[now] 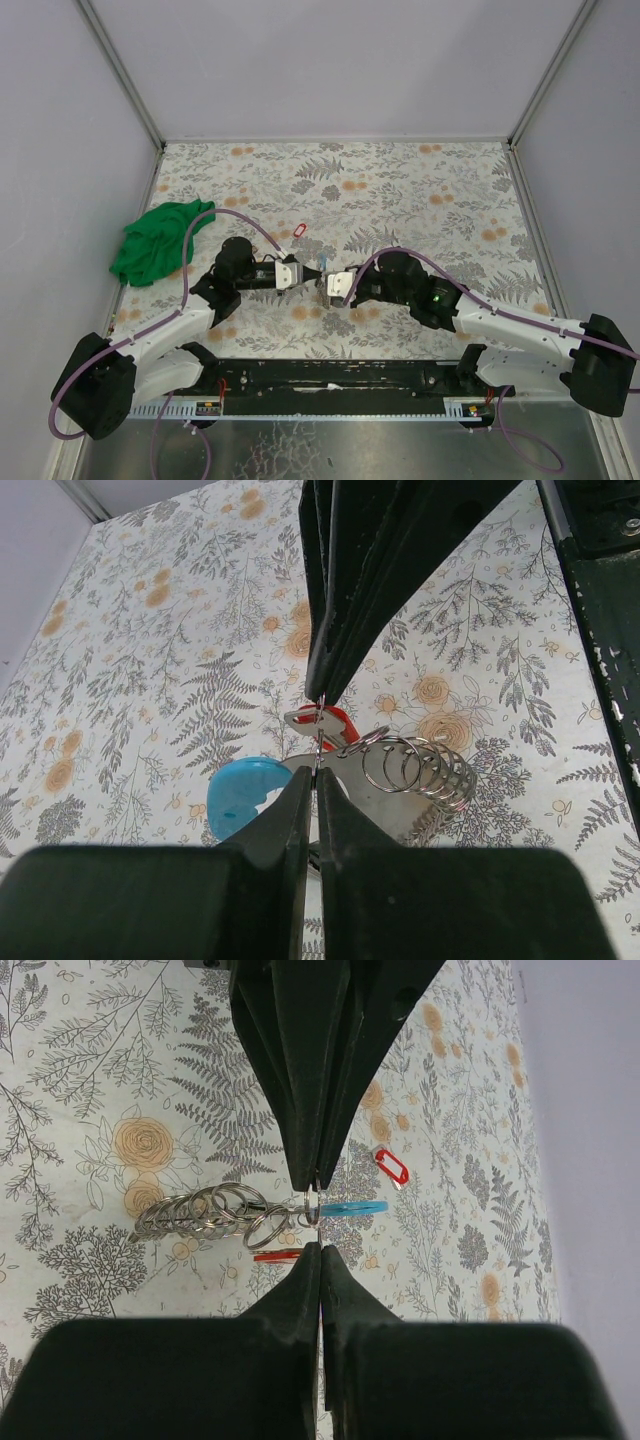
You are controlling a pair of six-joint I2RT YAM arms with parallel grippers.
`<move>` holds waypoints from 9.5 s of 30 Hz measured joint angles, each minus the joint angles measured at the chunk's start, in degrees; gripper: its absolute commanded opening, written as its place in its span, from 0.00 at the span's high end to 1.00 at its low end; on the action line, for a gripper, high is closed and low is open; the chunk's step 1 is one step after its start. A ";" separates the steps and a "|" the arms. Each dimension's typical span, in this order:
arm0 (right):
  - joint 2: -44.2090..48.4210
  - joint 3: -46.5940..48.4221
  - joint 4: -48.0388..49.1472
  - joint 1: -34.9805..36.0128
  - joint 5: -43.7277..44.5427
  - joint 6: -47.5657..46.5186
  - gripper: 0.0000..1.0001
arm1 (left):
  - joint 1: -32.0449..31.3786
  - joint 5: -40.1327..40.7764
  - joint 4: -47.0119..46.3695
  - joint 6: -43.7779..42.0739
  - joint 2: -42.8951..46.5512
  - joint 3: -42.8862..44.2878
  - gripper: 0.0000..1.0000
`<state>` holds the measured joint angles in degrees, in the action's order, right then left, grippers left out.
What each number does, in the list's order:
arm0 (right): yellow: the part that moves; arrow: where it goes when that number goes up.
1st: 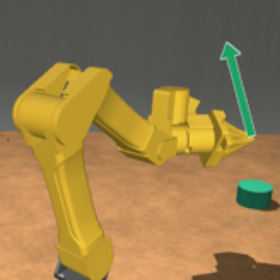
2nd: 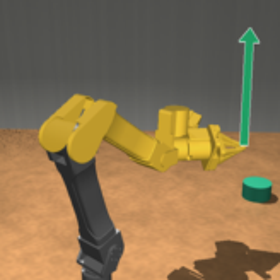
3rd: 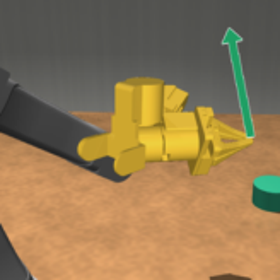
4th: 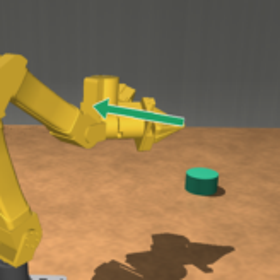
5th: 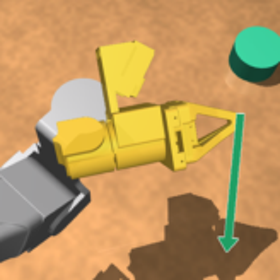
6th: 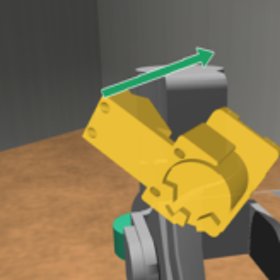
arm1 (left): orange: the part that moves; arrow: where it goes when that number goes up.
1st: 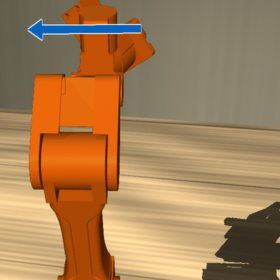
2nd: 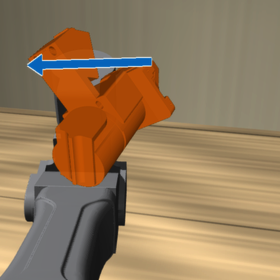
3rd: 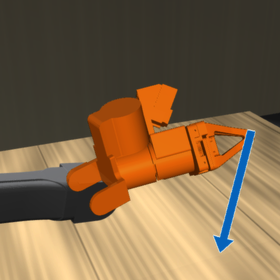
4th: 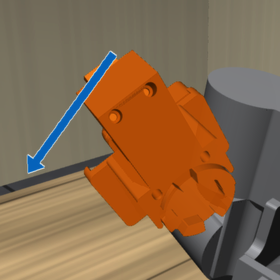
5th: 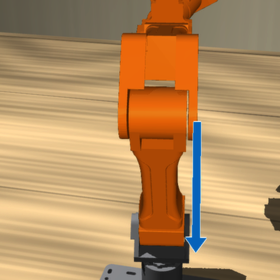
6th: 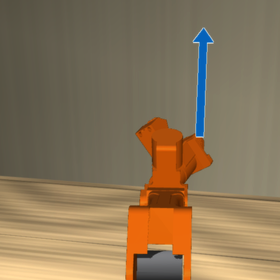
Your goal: Put the keys on the keyring
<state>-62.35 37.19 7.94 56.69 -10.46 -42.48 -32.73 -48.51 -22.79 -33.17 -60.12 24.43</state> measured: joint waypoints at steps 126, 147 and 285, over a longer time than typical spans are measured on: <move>-2.43 5.73 -7.23 0.22 2.25 9.60 1.00 | -0.66 1.88 -0.61 2.69 0.52 0.00 1.00; -3.10 5.73 -7.19 0.22 1.79 10.03 1.00 | -0.66 1.11 -0.59 2.69 0.52 0.00 1.00; 1.03 3.23 -4.39 0.22 6.97 14.29 0.61 | -4.92 11.78 1.25 8.09 -0.57 2.95 1.00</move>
<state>-61.32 40.42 3.55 56.90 -3.49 -28.18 -37.65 -36.73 -21.54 -25.08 -60.69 27.38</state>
